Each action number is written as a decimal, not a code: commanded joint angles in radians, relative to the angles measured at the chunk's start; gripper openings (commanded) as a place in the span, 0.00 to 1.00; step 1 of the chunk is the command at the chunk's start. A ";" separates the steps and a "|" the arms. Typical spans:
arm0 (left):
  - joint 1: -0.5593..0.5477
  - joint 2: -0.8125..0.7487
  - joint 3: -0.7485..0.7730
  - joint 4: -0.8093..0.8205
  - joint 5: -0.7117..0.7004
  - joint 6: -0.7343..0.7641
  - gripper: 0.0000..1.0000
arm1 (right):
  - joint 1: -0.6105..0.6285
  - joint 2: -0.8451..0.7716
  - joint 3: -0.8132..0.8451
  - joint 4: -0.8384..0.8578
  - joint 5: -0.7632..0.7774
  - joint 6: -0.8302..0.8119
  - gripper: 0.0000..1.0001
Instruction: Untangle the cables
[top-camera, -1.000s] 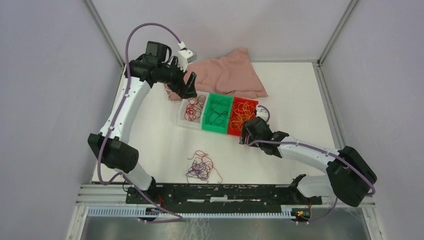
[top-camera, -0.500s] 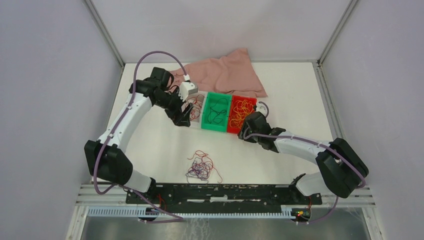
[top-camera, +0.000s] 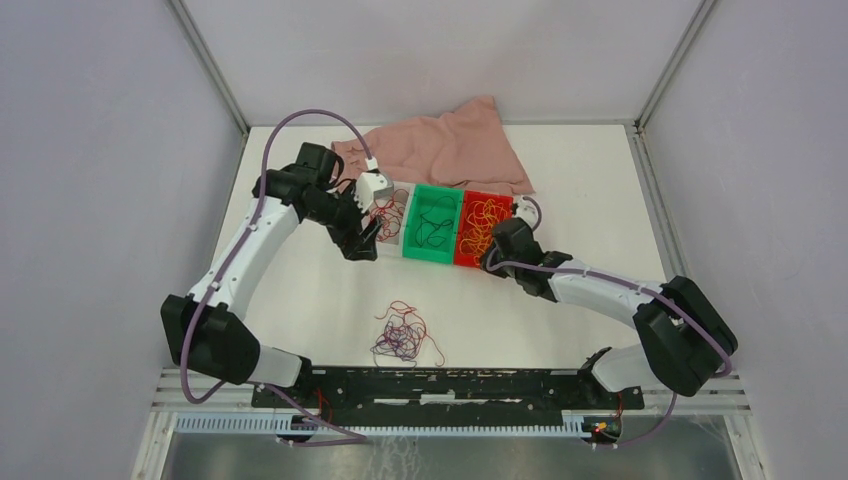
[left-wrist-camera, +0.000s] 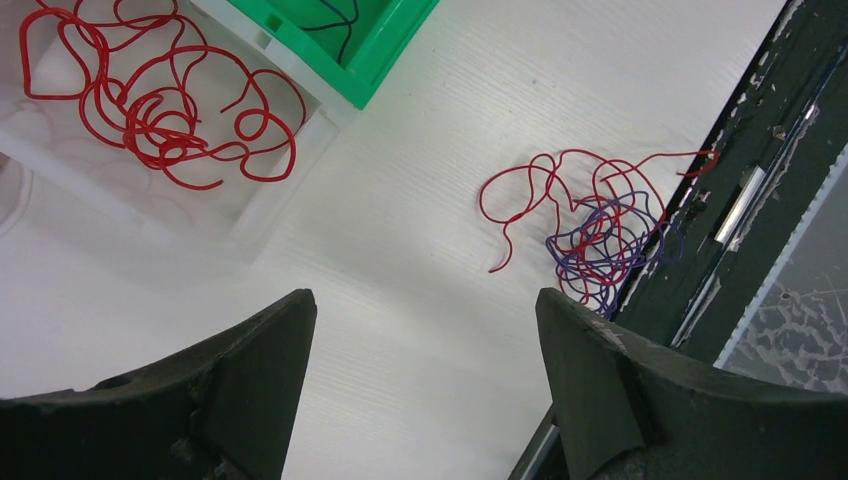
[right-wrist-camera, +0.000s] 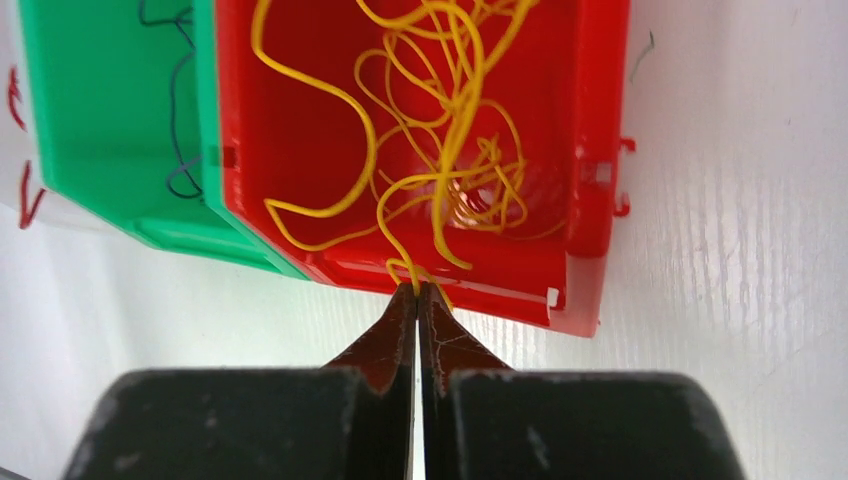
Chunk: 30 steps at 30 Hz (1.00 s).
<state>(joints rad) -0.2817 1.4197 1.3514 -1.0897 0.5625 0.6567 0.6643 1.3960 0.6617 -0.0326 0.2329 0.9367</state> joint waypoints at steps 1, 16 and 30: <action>0.001 -0.052 -0.007 0.019 0.044 0.059 0.87 | -0.007 -0.034 0.098 0.010 0.074 -0.046 0.00; 0.002 -0.082 -0.083 -0.034 0.072 0.140 0.87 | -0.014 0.221 0.293 -0.026 0.164 -0.221 0.00; 0.001 -0.100 -0.085 -0.059 0.102 0.186 0.91 | -0.014 0.307 0.383 -0.115 0.204 -0.324 0.05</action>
<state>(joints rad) -0.2817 1.3472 1.2655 -1.1271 0.6132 0.7822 0.6533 1.7584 0.9913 -0.1257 0.4171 0.6518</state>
